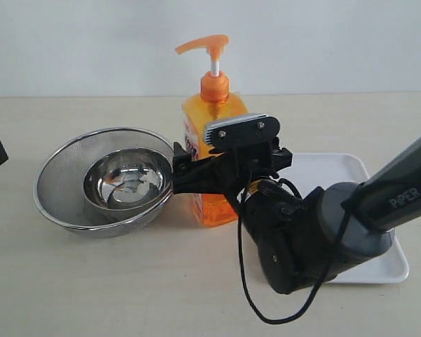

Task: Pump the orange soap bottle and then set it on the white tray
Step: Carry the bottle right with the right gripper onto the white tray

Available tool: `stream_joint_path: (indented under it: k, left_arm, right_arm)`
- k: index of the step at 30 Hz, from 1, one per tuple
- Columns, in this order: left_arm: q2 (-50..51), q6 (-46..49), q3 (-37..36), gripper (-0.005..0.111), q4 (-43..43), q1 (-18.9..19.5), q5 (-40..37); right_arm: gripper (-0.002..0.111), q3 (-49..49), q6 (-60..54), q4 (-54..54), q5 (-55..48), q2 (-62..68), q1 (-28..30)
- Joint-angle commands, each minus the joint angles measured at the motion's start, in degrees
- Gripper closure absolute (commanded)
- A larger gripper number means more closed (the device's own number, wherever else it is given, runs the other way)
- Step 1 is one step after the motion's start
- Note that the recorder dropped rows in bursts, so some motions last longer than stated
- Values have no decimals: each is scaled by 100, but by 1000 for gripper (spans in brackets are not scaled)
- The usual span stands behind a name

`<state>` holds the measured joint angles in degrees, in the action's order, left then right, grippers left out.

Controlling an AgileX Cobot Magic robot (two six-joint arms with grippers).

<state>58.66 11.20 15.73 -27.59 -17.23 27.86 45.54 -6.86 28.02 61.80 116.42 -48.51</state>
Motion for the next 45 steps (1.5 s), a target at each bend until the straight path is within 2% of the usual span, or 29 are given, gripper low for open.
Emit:
stream_joint_path:
  k: [1,2,3,4,6,7,8,12,15,27,30,34,39,41,45]
  left_arm:
    - [-48,17,-26,102,50,1,-38]
    - [-48,17,-26,102,50,1,-38]
    - [-48,17,-26,102,50,1,-38]
    - [-48,17,-26,102,50,1,-38]
    - [-48,15,-26,102,50,1,-48]
    - [-48,15,-26,102,50,1,-48]
    - [-48,15,-26,102,50,1,-71]
    - [-48,30,-103,102,50,1,-30]
    - [-48,30,-234,102,50,1,188]
    - [-48,30,-234,102,17,1,188]
    - [-48,30,-234,102,19,1,210]
    - [-48,30,-245,102,19,1,208]
    - [-48,30,-243,102,16,1,222]
    - [-48,30,-243,102,4,1,221]
    - [-48,20,-243,102,5,1,221]
  right_arm:
    - [10,139,13,-2,-33,86,2]
    - [10,139,13,-2,-1,86,2]
    - [17,139,13,-2,-1,86,2]
    - [36,139,13,12,-15,86,2]
    - [64,139,23,12,-67,86,2]
    - [95,139,13,12,-91,86,2]
    - [106,139,27,12,-82,86,2]
    - [106,139,38,-12,190,23,2]
    - [107,139,-307,12,203,-294,2]
    - [109,127,-1788,676,-264,-1780,2]
    - [109,-79,-2125,874,-262,-2323,2]
    - [109,-699,-2549,1277,232,-2845,2]
    - [109,-1309,-2406,1601,684,-2898,17]
    - [109,-1635,-1551,1477,695,-2885,372]
    - [109,-1966,-1096,1094,816,-2775,745]
